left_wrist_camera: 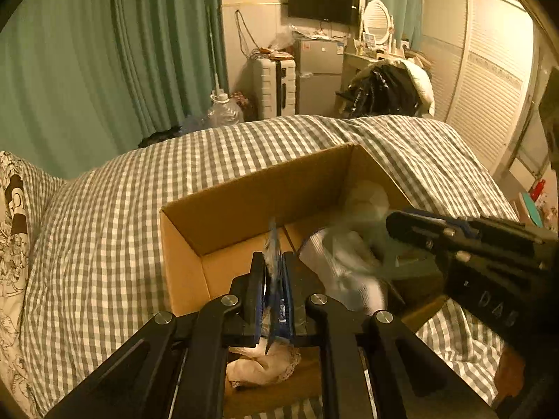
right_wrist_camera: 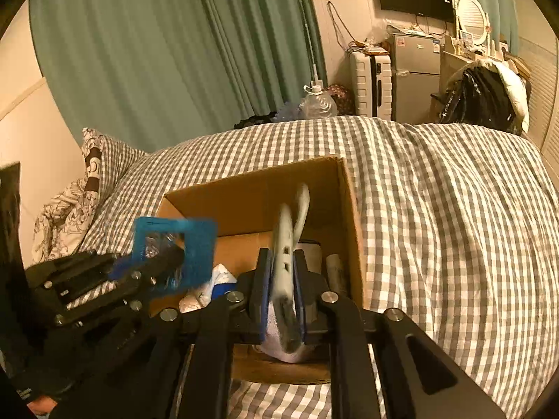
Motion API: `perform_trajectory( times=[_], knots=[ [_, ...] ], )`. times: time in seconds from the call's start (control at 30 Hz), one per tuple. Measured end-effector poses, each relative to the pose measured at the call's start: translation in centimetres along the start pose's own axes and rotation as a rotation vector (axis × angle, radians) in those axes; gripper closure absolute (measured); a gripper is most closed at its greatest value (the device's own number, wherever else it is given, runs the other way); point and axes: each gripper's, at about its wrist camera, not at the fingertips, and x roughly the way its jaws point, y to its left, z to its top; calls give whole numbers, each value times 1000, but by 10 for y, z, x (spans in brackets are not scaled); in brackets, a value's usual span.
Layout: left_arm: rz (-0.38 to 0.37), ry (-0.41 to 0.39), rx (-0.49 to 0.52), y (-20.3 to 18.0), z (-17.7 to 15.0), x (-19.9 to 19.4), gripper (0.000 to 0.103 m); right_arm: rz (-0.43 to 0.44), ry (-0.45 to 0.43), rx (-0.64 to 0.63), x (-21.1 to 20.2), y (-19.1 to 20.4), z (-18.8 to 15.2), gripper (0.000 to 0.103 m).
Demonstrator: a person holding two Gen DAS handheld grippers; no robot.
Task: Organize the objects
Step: 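Carry the blister pack and green clip into the box and release both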
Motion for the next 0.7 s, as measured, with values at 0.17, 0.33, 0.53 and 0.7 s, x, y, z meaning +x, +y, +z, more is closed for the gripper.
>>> perform_trajectory(
  times=[0.17,0.33,0.53,0.7],
  knots=[
    [41,-25,-23,4,-4,-22,23,-22,-32,15,-26,1,2,65],
    [85,-31,-65,26,-5,-57,13,-41,-69,4,-60,13,3,45],
    [167,-82,-85,59,-20,-108,3,-39,-117,-49,-104,46,-2,33],
    [240,-60,-123,92,-50,-128,3,-13,-119,-125,-118,87,-19,28]
  ],
)
